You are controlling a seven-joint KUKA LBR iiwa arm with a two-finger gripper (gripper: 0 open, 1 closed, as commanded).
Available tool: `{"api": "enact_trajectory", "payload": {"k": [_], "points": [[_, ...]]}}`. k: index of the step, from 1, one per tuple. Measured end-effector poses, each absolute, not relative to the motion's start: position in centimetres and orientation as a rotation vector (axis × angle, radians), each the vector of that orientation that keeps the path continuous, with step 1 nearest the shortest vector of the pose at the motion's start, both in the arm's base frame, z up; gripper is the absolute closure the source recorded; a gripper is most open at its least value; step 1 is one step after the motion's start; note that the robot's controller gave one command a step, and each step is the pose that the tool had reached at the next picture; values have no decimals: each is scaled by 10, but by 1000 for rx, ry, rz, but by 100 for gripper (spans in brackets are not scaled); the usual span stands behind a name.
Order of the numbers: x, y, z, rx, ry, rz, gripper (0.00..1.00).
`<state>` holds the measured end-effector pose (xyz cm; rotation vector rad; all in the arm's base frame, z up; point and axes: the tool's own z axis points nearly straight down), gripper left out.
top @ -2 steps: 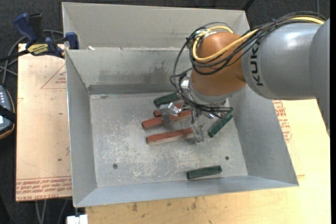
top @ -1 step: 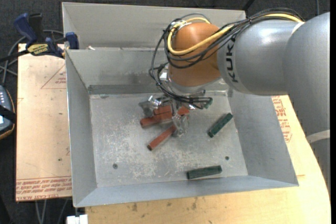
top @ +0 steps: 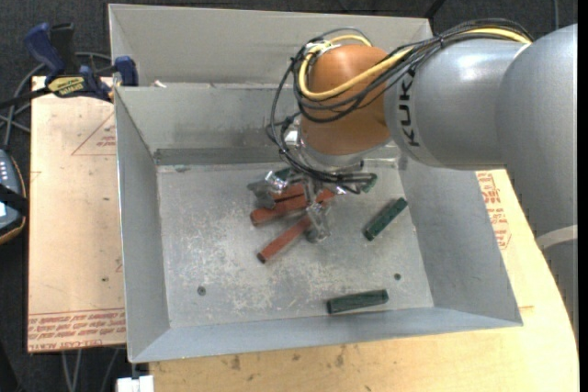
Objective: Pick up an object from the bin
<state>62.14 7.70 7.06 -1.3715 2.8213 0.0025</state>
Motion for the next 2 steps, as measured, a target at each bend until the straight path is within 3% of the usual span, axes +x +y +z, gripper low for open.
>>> {"api": "enact_trajectory", "payload": {"k": [1, 2], "points": [[622, 76, 73, -1372, 2826, 2, 100], [618, 106, 259, -1444, 2775, -4, 100]]}}
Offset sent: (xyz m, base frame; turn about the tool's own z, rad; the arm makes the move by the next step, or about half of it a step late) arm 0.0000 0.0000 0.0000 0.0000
